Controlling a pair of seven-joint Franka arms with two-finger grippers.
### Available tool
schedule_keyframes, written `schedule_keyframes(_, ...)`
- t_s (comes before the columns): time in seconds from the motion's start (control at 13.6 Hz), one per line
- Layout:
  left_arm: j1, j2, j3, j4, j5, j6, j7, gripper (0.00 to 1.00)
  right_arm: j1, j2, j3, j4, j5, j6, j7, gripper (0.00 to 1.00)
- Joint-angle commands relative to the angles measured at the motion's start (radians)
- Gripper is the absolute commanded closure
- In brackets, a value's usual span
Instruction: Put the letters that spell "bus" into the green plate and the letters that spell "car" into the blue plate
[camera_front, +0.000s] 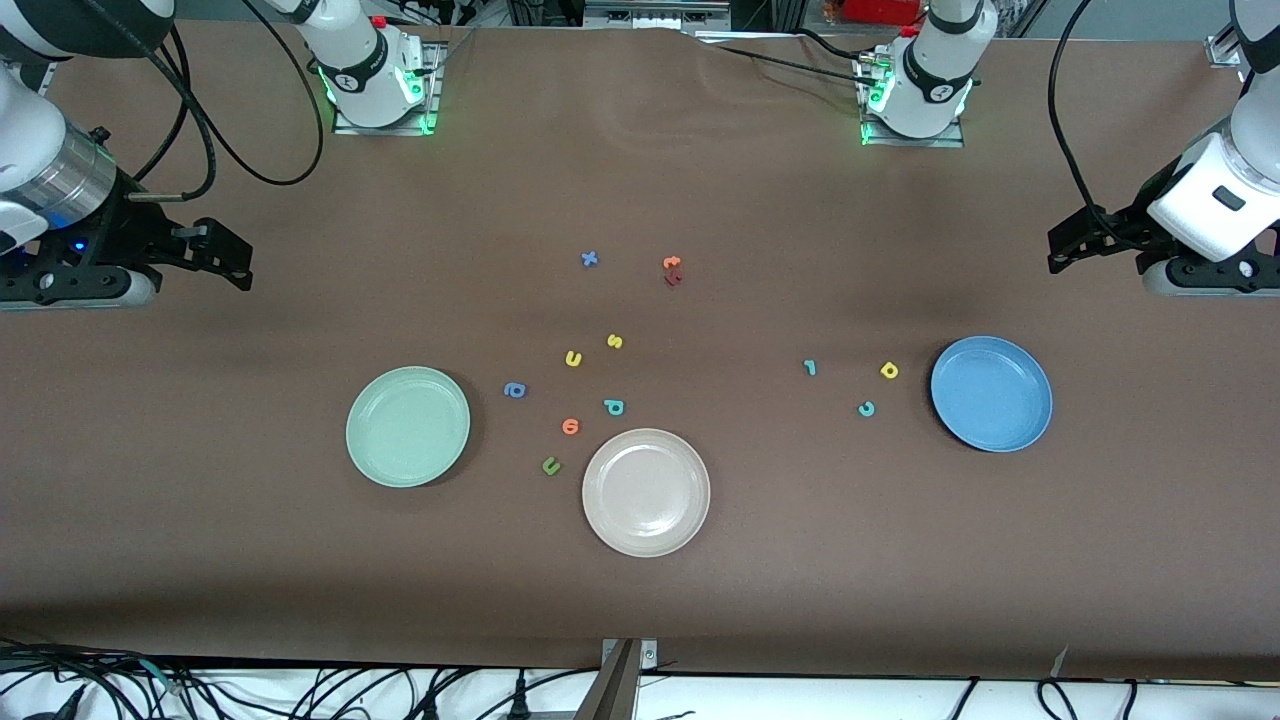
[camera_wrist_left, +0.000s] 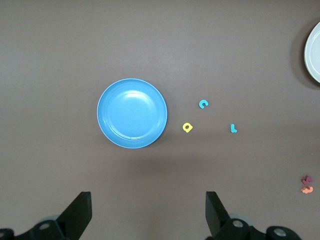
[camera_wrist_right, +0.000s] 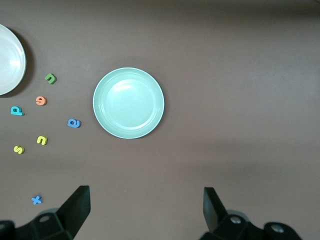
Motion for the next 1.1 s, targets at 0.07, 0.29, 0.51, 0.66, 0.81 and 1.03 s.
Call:
schedule_keyframes(0.07,-0.003,0.0,-0.004,0.022,0.017,-0.017,-0.013,0.0,-0.003,0.003,0.007,-0.004,-0.013,-0.04,-0.005,0.0)
schedule_keyframes(0.29,-0.003,0.0,-0.004,0.022,0.017,-0.017,-0.013,0.0,-0.001,0.009,0.005,0.005,-0.008,-0.033,-0.007,0.0)
schedule_keyframes(0.51,-0.003,0.0,-0.004,0.022,0.017,-0.019,-0.013,0.0,-0.003,0.006,0.004,0.013,-0.013,-0.034,-0.01,0.0)
schedule_keyframes(0.66,-0.003,0.0,-0.004,0.022,0.017,-0.019,-0.013,0.0,-0.009,0.006,-0.001,0.016,-0.014,-0.027,-0.008,0.0)
schedule_keyframes(0.81,-0.003,0.001,-0.004,0.022,0.017,-0.019,-0.013,0.0,-0.012,0.01,-0.001,0.014,-0.016,-0.015,-0.005,0.0)
schedule_keyframes(1.03,-0.003,0.001,-0.004,0.022,0.017,-0.017,-0.013,0.0,-0.007,0.048,0.001,0.014,-0.06,0.005,-0.005,0.0)
